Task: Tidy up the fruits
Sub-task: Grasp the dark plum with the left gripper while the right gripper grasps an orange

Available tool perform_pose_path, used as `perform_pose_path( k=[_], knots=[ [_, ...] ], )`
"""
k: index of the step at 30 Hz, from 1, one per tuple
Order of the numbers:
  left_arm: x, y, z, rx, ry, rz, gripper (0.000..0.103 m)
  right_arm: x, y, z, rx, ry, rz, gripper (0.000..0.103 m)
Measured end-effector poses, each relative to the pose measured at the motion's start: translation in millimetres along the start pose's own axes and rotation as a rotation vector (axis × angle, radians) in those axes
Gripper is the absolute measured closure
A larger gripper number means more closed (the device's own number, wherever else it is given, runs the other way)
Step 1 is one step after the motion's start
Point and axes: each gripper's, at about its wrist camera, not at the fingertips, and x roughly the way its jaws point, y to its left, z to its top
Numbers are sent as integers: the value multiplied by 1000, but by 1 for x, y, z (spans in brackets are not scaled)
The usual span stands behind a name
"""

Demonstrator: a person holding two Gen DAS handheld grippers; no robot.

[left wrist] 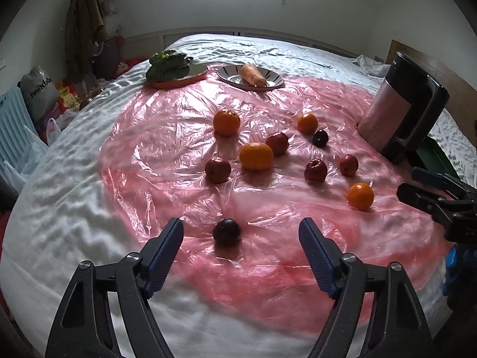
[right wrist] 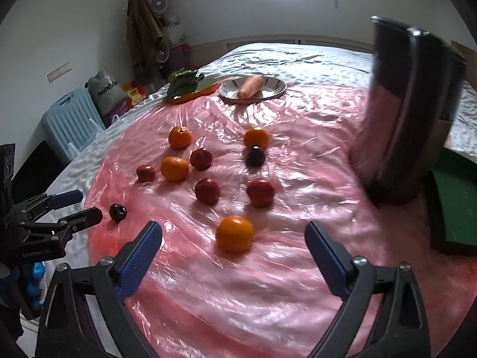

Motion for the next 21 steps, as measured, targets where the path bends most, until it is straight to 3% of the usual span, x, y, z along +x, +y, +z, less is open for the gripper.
perform_pose_path(
  k=[4, 13, 17, 21],
  knots=[
    [18, 3, 0, 10, 45, -26, 50, 18, -2, -1, 13, 35, 23, 0],
    [42, 11, -1, -9, 74, -48, 61, 42, -5, -1, 26, 67, 63, 0],
    [48, 13, -3, -9, 88, -61, 65, 49, -6, -4, 32, 85, 73, 10],
    [51, 14, -4, -4, 94, -70, 65, 53, -8, -4, 44, 92, 65, 10]
  ],
)
